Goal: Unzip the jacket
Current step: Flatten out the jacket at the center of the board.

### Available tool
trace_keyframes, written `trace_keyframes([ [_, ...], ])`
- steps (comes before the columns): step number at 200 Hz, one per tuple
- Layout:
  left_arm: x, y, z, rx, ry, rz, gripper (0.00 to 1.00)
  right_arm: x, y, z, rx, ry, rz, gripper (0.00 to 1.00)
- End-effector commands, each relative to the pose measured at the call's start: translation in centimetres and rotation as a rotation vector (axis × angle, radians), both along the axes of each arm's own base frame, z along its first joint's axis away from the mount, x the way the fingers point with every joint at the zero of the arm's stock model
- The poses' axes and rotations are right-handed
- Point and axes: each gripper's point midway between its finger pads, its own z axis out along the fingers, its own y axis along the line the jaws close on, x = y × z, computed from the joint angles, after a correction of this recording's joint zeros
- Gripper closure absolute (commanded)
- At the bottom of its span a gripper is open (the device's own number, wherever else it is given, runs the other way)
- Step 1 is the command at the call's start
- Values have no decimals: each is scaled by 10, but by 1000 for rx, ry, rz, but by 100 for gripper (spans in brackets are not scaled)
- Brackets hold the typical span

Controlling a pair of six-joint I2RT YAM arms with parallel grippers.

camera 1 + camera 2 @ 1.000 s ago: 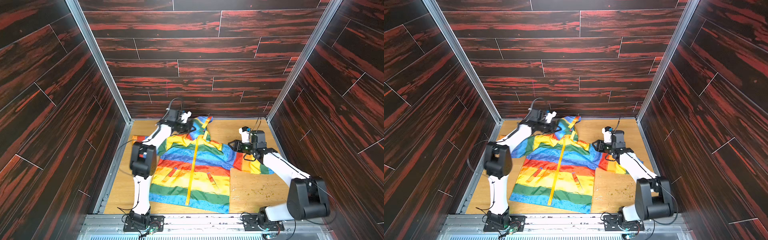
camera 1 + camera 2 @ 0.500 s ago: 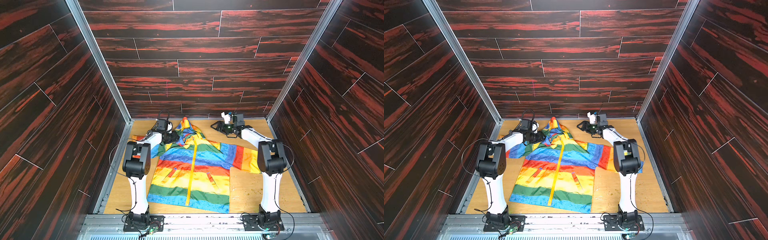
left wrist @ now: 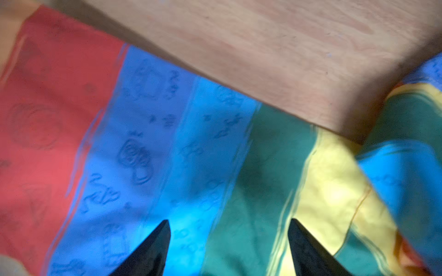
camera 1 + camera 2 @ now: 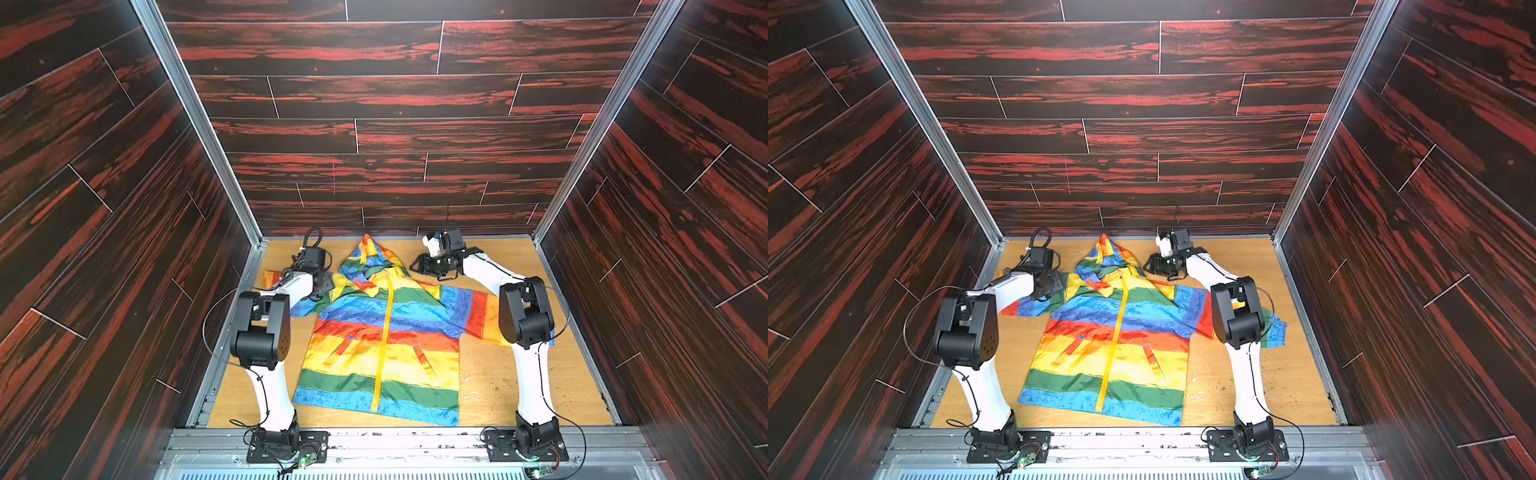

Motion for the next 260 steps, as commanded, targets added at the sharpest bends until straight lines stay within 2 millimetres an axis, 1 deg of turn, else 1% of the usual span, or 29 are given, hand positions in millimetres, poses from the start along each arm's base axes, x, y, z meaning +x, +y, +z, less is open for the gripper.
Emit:
trace_keyframes([
  [1, 11, -37, 38, -169, -169, -140, 22, -25, 7, 33, 1, -96, 45, 54],
  [14, 16, -63, 63, -253, -311, -287, 23, -32, 8, 47, 49, -151, 51, 57],
  [22, 18, -71, 79, -255, -391, -343, 23, -37, 10, 55, 82, -173, 70, 58],
  [27, 19, -76, 83, -256, -428, -386, 22, -38, 10, 60, 88, -187, 70, 59],
  [28, 18, -77, 91, -254, -449, -395, 22, -38, 10, 60, 88, -190, 70, 59],
  [30, 18, -78, 98, -251, -474, -413, 22, -38, 10, 61, 89, -194, 70, 59],
  [37, 19, -82, 109, -236, -525, -460, 21, -39, 11, 63, 89, -198, 73, 59],
  [48, 17, -96, 120, -223, -561, -583, 19, -37, 10, 61, 78, -190, 74, 59],
  [49, 16, -97, 121, -220, -563, -596, 18, -37, 10, 61, 76, -189, 74, 59],
  [52, 16, -100, 123, -205, -566, -628, 9, -36, 10, 59, 70, -184, 72, 59],
  [54, 15, -101, 123, -196, -566, -641, 6, -36, 10, 57, 65, -177, 71, 59],
  [59, 16, -102, 124, -166, -563, -663, 5, -36, 10, 54, 58, -162, 71, 59],
  [64, 18, -101, 123, -142, -549, -673, 5, -31, 4, 44, 19, -151, 41, 59],
  [74, 20, -93, 117, -106, -496, -660, 7, -29, -2, 29, -30, -109, 14, 59],
  [83, 24, -79, 109, -72, -458, -593, 8, -28, -7, 16, -65, -74, -3, 60],
  [101, 23, -63, 95, -96, -420, -479, 12, -30, -15, -7, -113, -26, -29, 63],
  [117, 16, -49, 79, -107, -385, -368, 20, -30, -22, -17, -129, -7, -55, 67],
  [145, 8, -18, 54, -120, -339, -132, 35, -23, -33, -35, -127, 60, -79, 75],
  [154, 7, -9, 53, -136, -330, -74, 40, -20, -37, -42, -137, 78, -85, 77],
  [156, 7, -8, 44, -142, -309, -64, 41, -20, -38, -43, -138, 80, -87, 78],
  [159, 7, -6, 39, -148, -297, -50, 43, -19, -39, -45, -141, 87, -88, 78],
  [194, 7, 18, 5, -239, -201, 151, 61, -24, -53, -72, -185, 181, -97, 82],
  [203, 6, 22, -4, -280, -177, 193, 69, -26, -58, -76, -190, 199, -113, 84],
  [214, 1, 31, -18, -322, -148, 270, 75, -28, -69, -81, -191, 216, -145, 85],
  [220, -2, 36, -24, -343, -135, 309, 81, -28, -75, -81, -185, 221, -163, 86],
  [225, -5, 39, -30, -358, -122, 334, 88, -28, -81, -82, -177, 225, -180, 86],
  [235, -9, 43, -38, -375, -103, 353, 95, -28, -92, -81, -144, 232, -214, 87],
  [248, -15, 47, -45, -360, -74, 366, 100, -26, -109, -76, -91, 233, -264, 89],
  [260, -21, 52, -49, -333, -45, 382, 100, -25, -126, -74, -55, 238, -307, 90],
])
